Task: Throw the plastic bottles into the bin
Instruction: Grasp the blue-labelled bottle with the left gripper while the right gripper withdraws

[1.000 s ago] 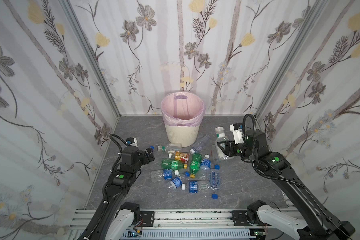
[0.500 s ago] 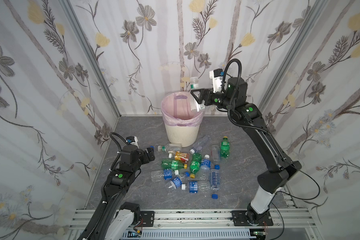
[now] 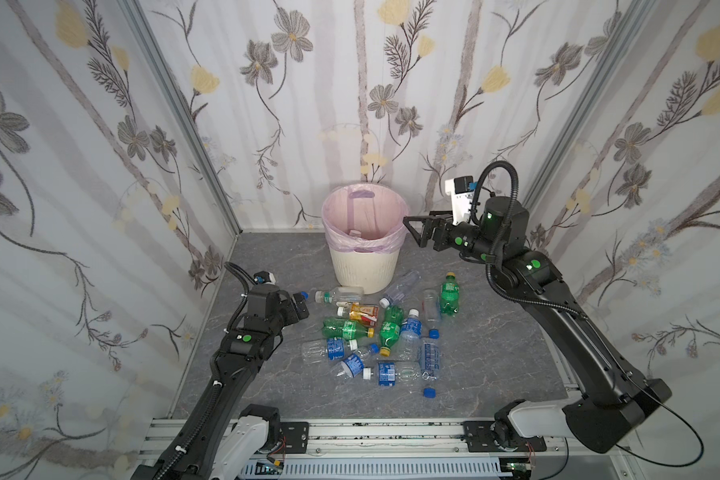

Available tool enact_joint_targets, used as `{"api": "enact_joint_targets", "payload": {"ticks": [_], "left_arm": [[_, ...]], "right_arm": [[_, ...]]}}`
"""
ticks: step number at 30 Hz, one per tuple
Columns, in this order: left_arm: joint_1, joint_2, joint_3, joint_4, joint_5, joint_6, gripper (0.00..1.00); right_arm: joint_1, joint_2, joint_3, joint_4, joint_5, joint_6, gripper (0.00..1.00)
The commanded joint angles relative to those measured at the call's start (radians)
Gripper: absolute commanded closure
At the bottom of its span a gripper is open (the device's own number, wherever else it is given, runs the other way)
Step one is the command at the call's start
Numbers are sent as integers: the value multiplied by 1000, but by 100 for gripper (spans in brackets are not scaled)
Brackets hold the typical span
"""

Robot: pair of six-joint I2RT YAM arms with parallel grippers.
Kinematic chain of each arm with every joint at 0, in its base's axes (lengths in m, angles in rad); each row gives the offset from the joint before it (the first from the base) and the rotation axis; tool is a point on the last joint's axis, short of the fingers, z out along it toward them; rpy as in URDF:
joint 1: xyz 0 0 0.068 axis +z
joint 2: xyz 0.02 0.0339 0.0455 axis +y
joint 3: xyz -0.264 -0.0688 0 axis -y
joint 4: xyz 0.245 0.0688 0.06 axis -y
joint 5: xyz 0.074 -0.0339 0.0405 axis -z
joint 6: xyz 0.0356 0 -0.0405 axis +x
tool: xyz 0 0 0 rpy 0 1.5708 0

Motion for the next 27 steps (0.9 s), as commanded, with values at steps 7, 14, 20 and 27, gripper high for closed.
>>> {"api": "enact_joint_targets", "payload": {"ticks": [7,14,20,27], "left_arm": [[47,174,40,2,-63,36,0],[80,327,86,17,-91,57,0],[87,470,135,44,-72,97,1],[86,601,159,54,8,85,13]], "right_arm": [[0,-254,-342,79,46,-3,0],[-1,-399,-526,73,81,18,0],[0,-448,-622,77,86,46,0],[-2,-485,-662,78,100,57,0]]}}
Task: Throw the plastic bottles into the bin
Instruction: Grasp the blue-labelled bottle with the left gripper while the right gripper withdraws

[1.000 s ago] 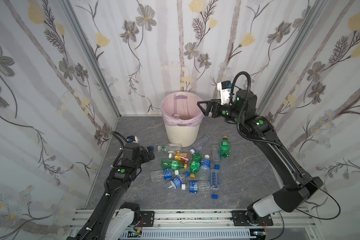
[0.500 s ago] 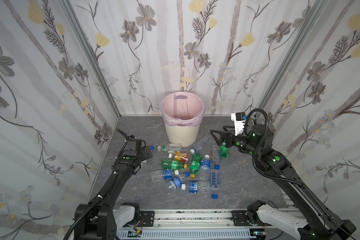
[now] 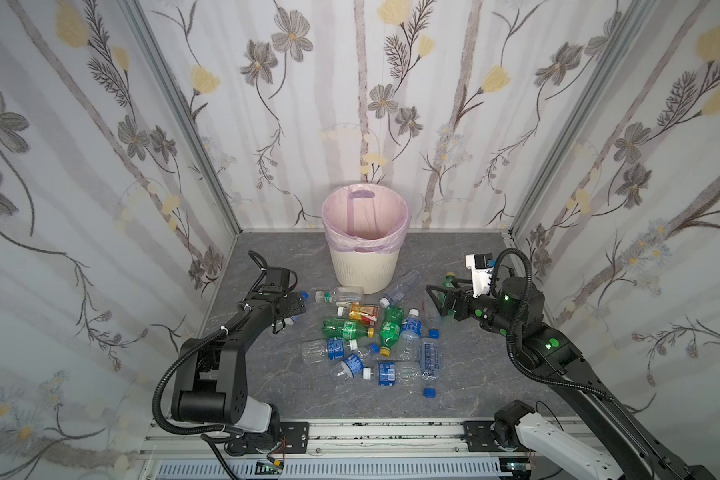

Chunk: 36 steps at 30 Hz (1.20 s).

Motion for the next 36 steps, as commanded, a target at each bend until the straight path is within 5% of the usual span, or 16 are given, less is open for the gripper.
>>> {"api": "enact_joint_targets", "payload": {"ticks": [1,25,36], "left_arm": [[0,24,4,17,34,-15,13],[-30,63,-38,43,26,-86,41],[-29,-105,-67,42,71,-50,45]], "right_arm": [[-1,-9,-11,30,20,10,0],[-1,-2,-65,26,46,25,0],[-5,0,-64,5,78,4,0]]}}
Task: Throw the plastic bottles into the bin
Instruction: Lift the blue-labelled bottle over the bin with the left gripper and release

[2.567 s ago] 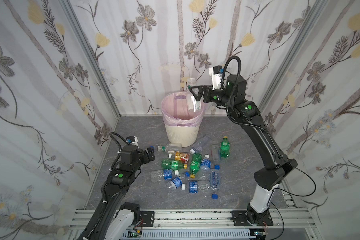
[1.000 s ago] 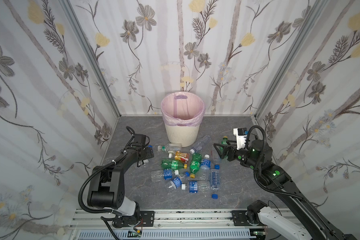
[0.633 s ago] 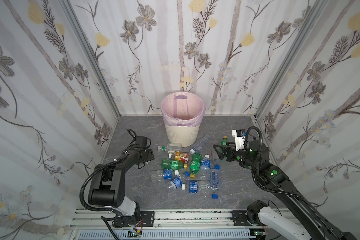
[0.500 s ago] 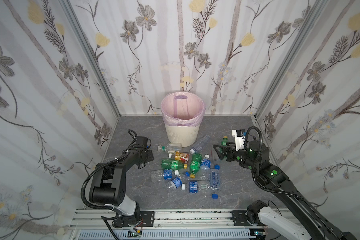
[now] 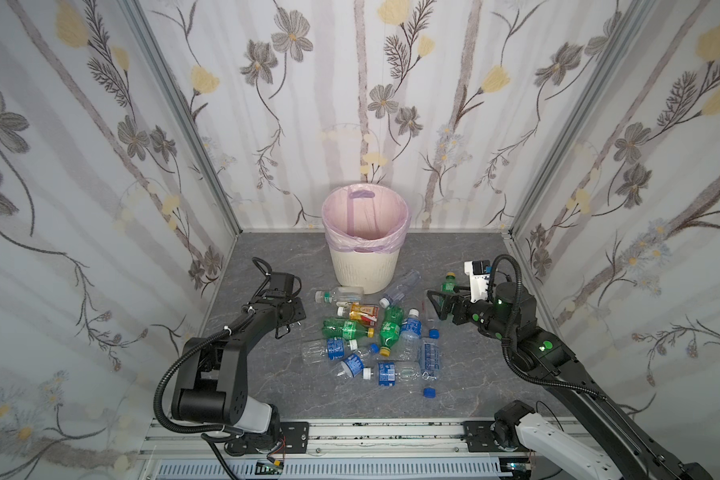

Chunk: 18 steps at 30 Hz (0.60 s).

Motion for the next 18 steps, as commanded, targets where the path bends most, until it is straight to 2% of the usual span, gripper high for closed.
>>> {"api": "enact_joint_targets", "payload": {"ticks": [1,9,12,18], "left_arm": [[1,-76,-15,19,38,37,45],[1,-418,-68,16,156,191,44],[1,-531,-86,10,244,256,43],[1,-696,-91,-19,369,300,43]], "right_arm": [[-1,2,1,7,31,-9,0],[-13,-21,-77,3,116,21,0],[-21,-41,-114,1,146,32,0],[-45,-109,-183,-56,200,35,0]]}}
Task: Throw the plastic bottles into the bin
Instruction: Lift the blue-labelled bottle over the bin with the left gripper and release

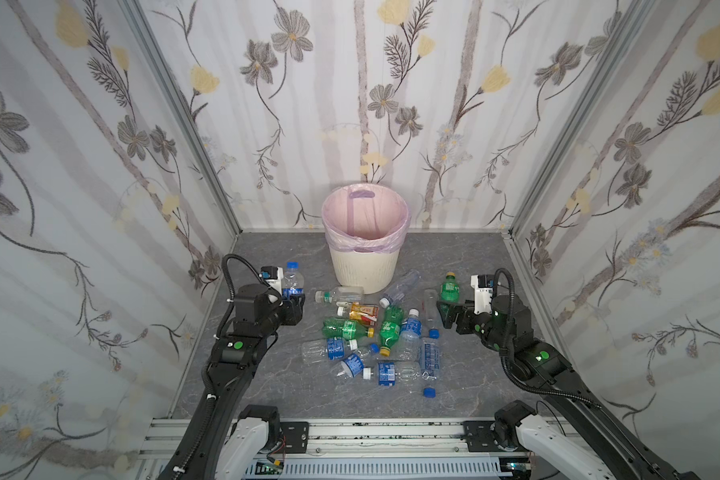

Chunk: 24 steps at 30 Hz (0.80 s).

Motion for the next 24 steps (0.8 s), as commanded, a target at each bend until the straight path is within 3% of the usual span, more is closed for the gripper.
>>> {"api": "enact_joint_targets", "payload": {"ticks": [1,9,12,16,18,19,21,24], "left_arm": [[1,-54,-6,-13,101,55,43],[-6,-45,56,-17,203,73,43],[-28,37,194,-11,240,55,43],[-136,290,520,-6,205,26,44],[-196,452,729,-6,150,7,38],[-209,548,844,-6,118,-25,30],[-208,711,1029,-16,55,-130,2],[-204,810,1148,-26,67,-191,0]], "right_arm": [[-13,-31,-29,-20,57,12,0],[-39,-42,-33,-20,58,16,0],[-43,-21,-33,-11,60,17,0],[-48,19,-19,14,51,23,0],[-49,36,-9,25,47,29,0],[-52,44,-4,32,47,35,0],[-54,59,6,38,50,46,0],[-59,76,27,37,53,67,0]]}}
